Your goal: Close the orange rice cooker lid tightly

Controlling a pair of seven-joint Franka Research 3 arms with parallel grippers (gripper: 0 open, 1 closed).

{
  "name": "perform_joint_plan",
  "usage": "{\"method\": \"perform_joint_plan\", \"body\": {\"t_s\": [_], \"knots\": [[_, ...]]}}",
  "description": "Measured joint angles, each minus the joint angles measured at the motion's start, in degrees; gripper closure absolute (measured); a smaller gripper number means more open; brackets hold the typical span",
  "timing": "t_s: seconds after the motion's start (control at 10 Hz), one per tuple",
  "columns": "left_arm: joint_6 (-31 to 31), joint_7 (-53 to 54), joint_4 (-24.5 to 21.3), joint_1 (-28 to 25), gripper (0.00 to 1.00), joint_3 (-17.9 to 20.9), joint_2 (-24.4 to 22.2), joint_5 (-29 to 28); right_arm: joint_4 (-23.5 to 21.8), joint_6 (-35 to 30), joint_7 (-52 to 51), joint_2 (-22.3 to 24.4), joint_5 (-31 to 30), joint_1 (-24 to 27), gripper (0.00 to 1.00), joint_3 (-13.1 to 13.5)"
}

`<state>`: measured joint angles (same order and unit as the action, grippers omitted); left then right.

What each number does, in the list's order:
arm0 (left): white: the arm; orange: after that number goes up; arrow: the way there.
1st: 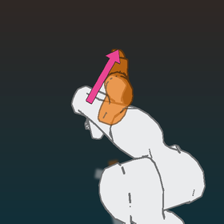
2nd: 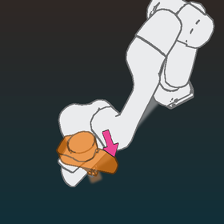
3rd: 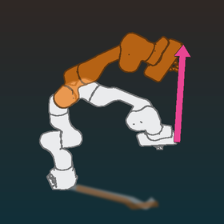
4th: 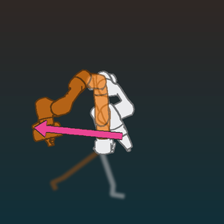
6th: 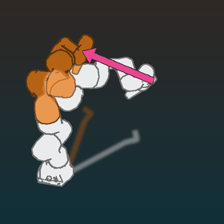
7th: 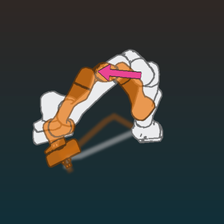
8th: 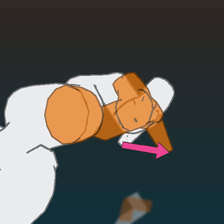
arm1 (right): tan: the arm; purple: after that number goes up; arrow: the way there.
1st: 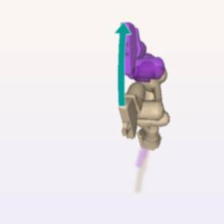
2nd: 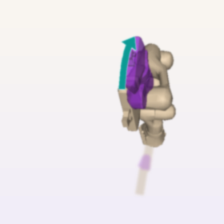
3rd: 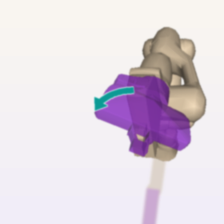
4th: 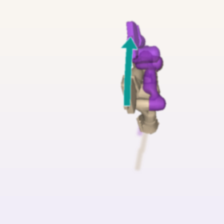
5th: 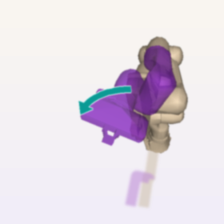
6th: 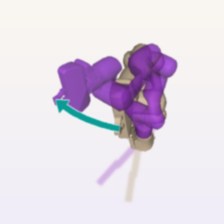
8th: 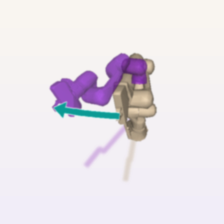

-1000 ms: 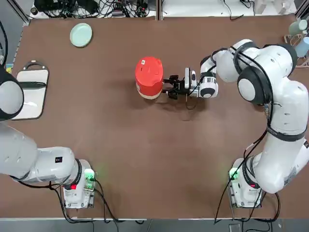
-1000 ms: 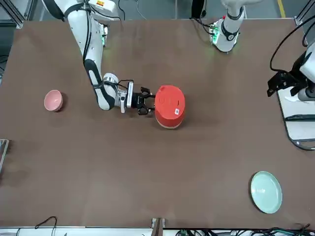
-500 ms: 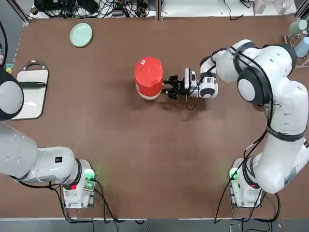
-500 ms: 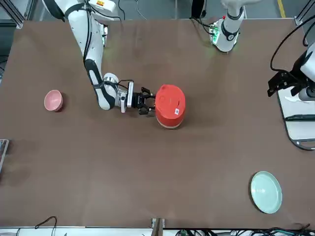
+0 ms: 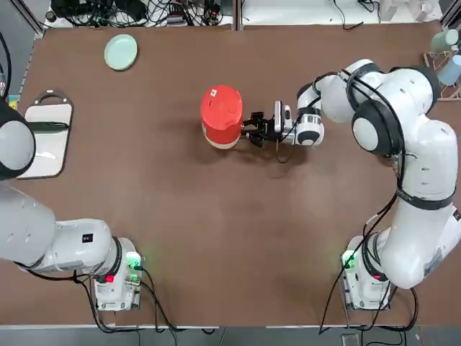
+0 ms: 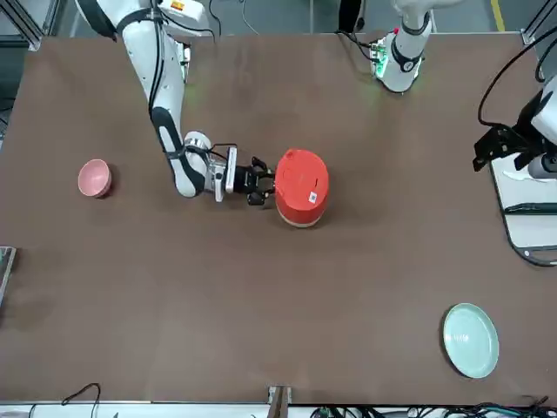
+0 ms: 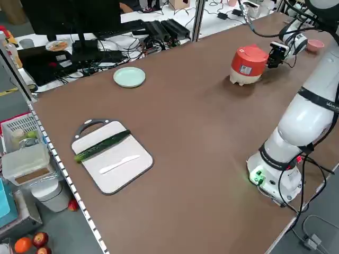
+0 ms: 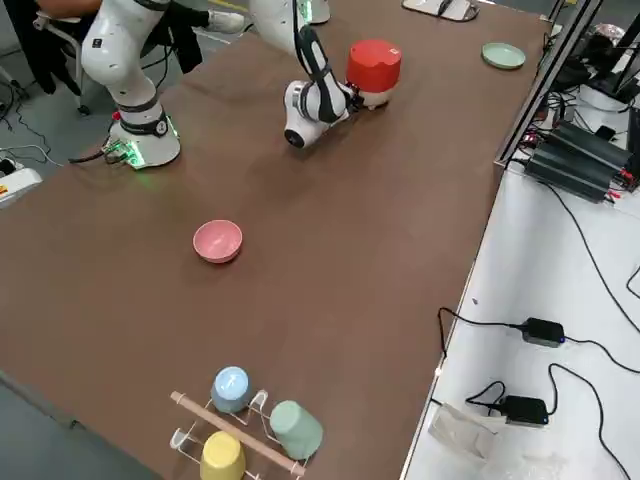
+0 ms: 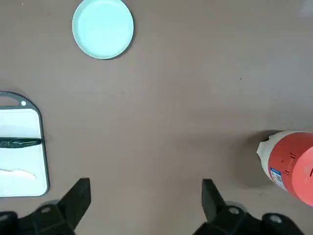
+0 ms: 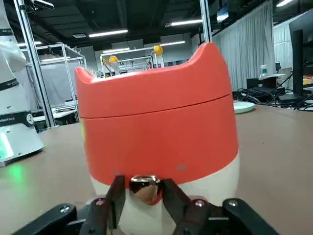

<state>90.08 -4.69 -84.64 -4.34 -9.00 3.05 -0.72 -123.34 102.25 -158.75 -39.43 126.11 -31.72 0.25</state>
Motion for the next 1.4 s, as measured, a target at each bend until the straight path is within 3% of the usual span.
{"method": "perform_joint_plan", "body": {"t_s": [0.3,1.0,1.4], "knots": [[0.0,0.0,0.03,0.0,0.0,0.0,0.0,0.0,0.01,-0.02,0.0,-0.06,0.0,-0.05,0.67,-0.02],[0.0,0.0,0.06,0.0,0.0,0.0,0.0,0.0,0.03,-0.06,0.01,-0.08,0.01,-0.05,0.65,0.0],[0.0,0.0,0.06,0.0,0.0,0.0,0.0,0.0,0.37,-0.73,0.57,-0.18,0.08,-0.06,0.09,-0.11]]}}
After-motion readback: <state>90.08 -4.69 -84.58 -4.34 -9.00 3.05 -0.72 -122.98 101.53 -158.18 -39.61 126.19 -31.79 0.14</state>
